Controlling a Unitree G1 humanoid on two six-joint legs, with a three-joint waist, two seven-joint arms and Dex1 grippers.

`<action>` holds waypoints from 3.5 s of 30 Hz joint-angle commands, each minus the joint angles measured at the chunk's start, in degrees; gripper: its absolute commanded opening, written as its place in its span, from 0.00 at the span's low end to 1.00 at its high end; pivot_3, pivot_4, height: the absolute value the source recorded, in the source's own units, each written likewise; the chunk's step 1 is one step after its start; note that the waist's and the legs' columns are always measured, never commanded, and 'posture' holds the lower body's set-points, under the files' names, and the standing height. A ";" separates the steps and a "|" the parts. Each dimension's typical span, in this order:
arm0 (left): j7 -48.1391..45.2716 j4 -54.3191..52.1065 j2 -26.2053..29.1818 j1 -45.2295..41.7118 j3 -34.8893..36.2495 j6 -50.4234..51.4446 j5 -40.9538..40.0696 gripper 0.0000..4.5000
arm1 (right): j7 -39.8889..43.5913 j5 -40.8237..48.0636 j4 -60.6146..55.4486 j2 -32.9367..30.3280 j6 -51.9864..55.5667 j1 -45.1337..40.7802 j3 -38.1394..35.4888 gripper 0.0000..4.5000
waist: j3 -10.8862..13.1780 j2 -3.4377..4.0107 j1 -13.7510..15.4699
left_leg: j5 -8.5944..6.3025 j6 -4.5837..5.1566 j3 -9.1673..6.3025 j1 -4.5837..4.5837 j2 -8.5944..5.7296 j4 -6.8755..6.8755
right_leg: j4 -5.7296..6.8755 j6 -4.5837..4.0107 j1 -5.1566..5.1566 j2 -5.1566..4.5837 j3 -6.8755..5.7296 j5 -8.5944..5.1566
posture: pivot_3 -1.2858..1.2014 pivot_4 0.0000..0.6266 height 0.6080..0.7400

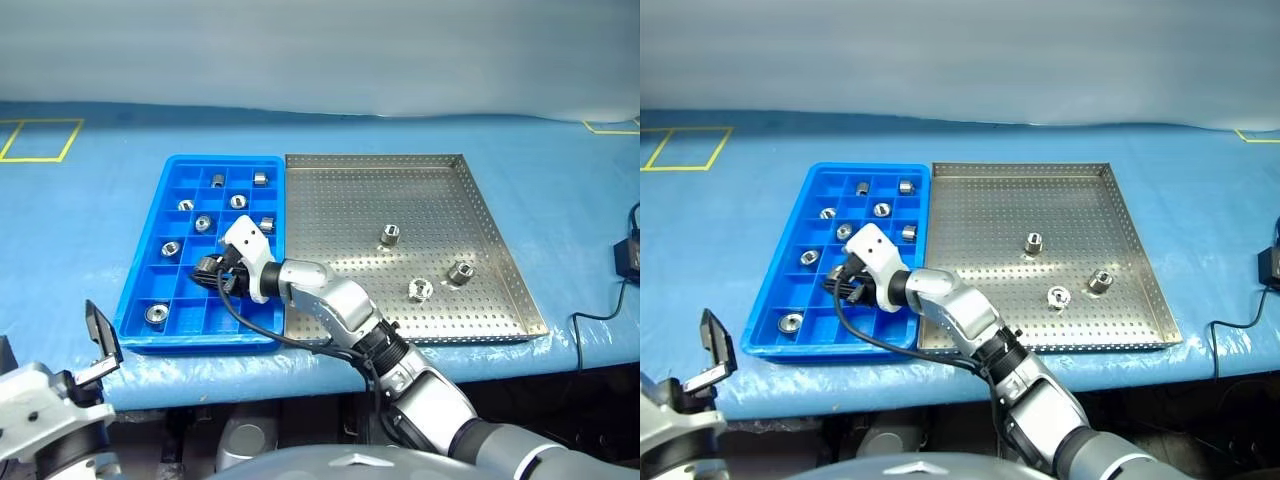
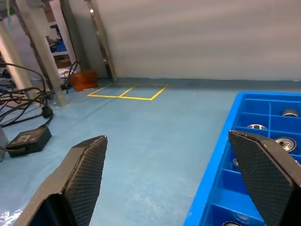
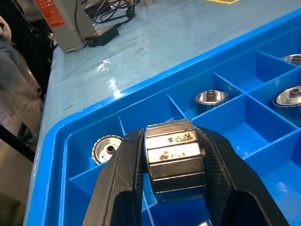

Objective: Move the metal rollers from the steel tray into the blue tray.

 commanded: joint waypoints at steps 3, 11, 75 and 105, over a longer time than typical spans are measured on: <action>1.89 -2.58 -2.18 2.44 -1.10 -2.16 0.57 1.00 | 0.02 -1.22 2.59 8.97 -4.02 -5.47 0.06 0.29 | 0.01 0.01 0.76 | -0.02 -0.03 -0.07 -0.02 0.06 0.00 | 0.02 -0.10 -0.01 0.05 -0.10 -0.06 | 0.71 0.24 1.00; 3.76 -2.58 -2.92 5.06 -2.82 -4.90 0.88 1.00 | 0.12 -2.72 5.72 10.78 -7.95 -8.13 0.60 0.29 | 0.02 0.04 1.92 | -0.07 -0.12 -0.15 -0.03 0.17 -0.02 | 0.03 -0.22 0.00 0.14 -0.22 -0.14 | 0.73 0.24 1.00; 7.02 -2.56 -1.66 4.20 -8.78 -2.01 1.75 1.00 | -4.48 -1.06 -6.45 -5.69 1.20 -8.59 -11.33 0.29 | -0.16 -0.03 28.35 | -0.86 -1.57 -0.13 -0.51 1.42 0.22 | 0.34 -0.86 -0.68 1.24 -0.80 -0.81 | 0.72 0.24 1.00; 3.35 -2.58 -0.66 -3.11 -5.12 4.64 0.15 1.00 | -1.32 -5.17 -14.65 -9.62 9.53 3.64 -6.30 0.29 | -0.51 0.36 17.42 | -0.82 -1.64 -0.19 0.29 1.44 0.48 | 1.05 -1.18 -0.07 1.25 -0.76 -1.01 | 0.69 0.24 1.00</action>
